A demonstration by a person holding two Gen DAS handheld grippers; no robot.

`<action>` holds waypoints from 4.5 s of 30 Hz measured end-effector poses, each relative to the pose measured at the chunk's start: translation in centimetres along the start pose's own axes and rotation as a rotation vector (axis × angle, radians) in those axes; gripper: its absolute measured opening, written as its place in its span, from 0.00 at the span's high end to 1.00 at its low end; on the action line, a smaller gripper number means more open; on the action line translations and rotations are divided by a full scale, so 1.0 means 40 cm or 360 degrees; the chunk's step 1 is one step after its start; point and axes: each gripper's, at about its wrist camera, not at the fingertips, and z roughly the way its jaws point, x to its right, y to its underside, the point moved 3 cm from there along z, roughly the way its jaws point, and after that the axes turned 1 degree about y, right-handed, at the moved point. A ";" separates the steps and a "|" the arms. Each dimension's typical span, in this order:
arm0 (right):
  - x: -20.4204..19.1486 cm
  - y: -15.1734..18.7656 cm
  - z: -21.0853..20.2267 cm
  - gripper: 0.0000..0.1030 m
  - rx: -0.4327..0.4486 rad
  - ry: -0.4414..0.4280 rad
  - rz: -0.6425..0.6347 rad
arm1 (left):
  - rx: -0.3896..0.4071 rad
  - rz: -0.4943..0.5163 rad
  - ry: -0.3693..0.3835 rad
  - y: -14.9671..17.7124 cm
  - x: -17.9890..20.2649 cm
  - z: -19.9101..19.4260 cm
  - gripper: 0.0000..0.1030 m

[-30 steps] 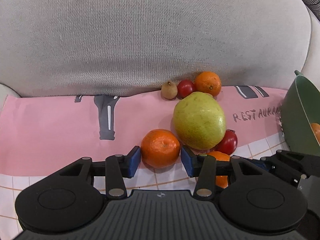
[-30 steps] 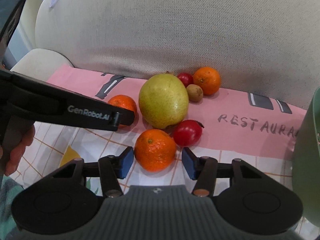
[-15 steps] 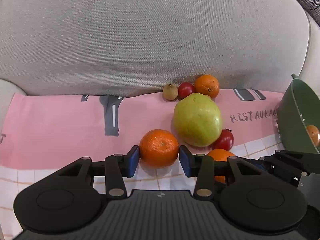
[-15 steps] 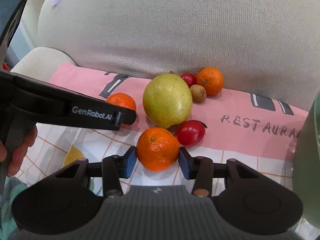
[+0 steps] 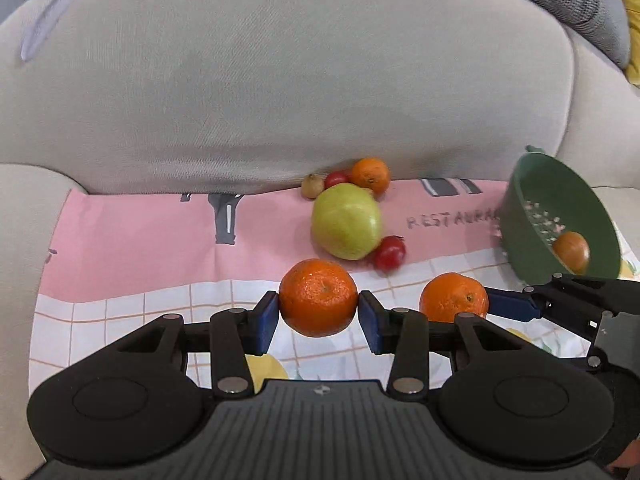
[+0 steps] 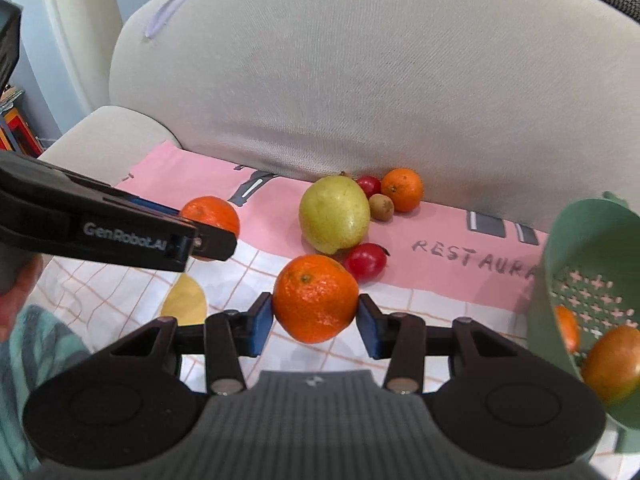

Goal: Organize fruits
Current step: 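Carry both tangerines over the green colander with both tools, then open both tools to drop the tangerines into the colander, then withdraw both tools from the colander back toward the fruit pile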

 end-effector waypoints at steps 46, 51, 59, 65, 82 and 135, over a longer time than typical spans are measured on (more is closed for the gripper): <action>0.486 0.008 -0.174 0.59 -0.0034 0.0326 -0.0096 | -0.0026 0.0367 0.0452 -0.167 0.496 0.139 0.53; 0.517 -0.011 -0.117 0.59 -0.0077 0.0314 -0.0106 | -0.0142 0.0300 0.0488 -0.189 0.500 0.212 0.53; 0.552 -0.015 -0.035 0.59 -0.0164 0.0306 -0.0175 | -0.0242 0.0319 0.0490 -0.218 0.509 0.288 0.53; 0.570 -0.012 0.000 0.59 -0.0219 0.0287 -0.0129 | -0.0339 0.0330 0.0452 -0.221 0.514 0.331 0.53; 0.602 -0.007 0.069 0.58 -0.0307 0.0236 -0.0093 | -0.0419 0.0466 0.0332 -0.215 0.563 0.377 0.53; 0.253 0.008 -0.154 0.19 0.0079 0.0272 0.0237 | 0.0173 0.0384 -0.0094 -0.091 0.257 -0.083 0.36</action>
